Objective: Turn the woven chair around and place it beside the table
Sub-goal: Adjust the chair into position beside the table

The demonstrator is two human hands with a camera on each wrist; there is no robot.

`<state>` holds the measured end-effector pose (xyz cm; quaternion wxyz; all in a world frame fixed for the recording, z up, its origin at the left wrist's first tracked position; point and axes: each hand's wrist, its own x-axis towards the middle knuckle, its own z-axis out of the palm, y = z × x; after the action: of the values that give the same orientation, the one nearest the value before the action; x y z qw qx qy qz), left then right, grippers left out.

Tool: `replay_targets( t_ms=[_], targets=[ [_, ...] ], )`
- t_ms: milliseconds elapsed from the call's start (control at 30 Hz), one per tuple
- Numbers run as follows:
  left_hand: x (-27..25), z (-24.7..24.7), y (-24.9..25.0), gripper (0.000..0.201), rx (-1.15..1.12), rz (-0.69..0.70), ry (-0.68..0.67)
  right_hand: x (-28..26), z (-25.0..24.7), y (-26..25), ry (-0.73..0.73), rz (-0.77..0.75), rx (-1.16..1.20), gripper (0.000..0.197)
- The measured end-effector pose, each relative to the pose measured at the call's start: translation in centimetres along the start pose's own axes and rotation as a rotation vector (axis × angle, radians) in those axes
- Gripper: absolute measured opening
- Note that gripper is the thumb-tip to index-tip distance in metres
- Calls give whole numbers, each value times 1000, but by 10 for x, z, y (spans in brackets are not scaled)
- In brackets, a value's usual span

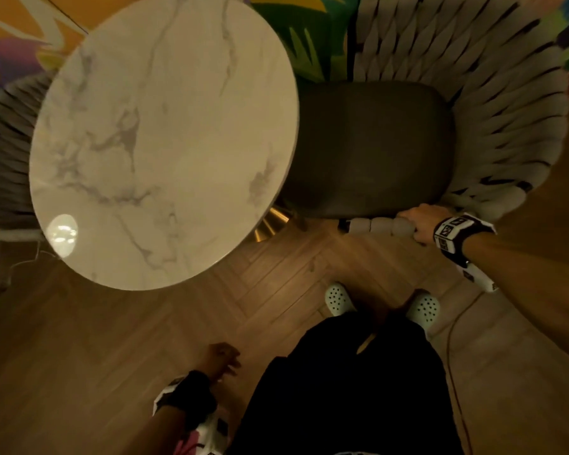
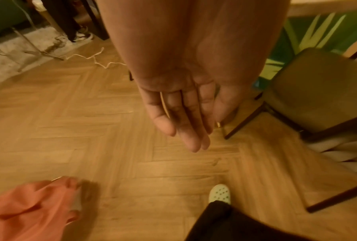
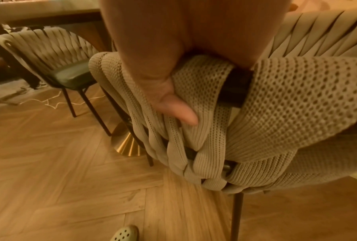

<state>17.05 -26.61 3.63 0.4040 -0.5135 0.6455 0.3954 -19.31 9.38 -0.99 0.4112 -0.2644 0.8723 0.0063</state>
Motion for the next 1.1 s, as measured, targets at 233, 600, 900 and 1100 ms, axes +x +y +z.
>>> replay_targets(
  t_ms=[233,600,900,1100],
  targets=[
    [1,31,129,18,96,281,-9,-19,25,-19,-48,-17,202,37],
    [30,159,300,71,832,810,-31,-82,48,99,744,804,1225,35],
    [50,163,310,31,988,818,-5,-48,35,96,491,714,1719,53],
    [52,163,306,42,1030,798,-15,-49,41,95,457,756,1832,51]
  ],
)
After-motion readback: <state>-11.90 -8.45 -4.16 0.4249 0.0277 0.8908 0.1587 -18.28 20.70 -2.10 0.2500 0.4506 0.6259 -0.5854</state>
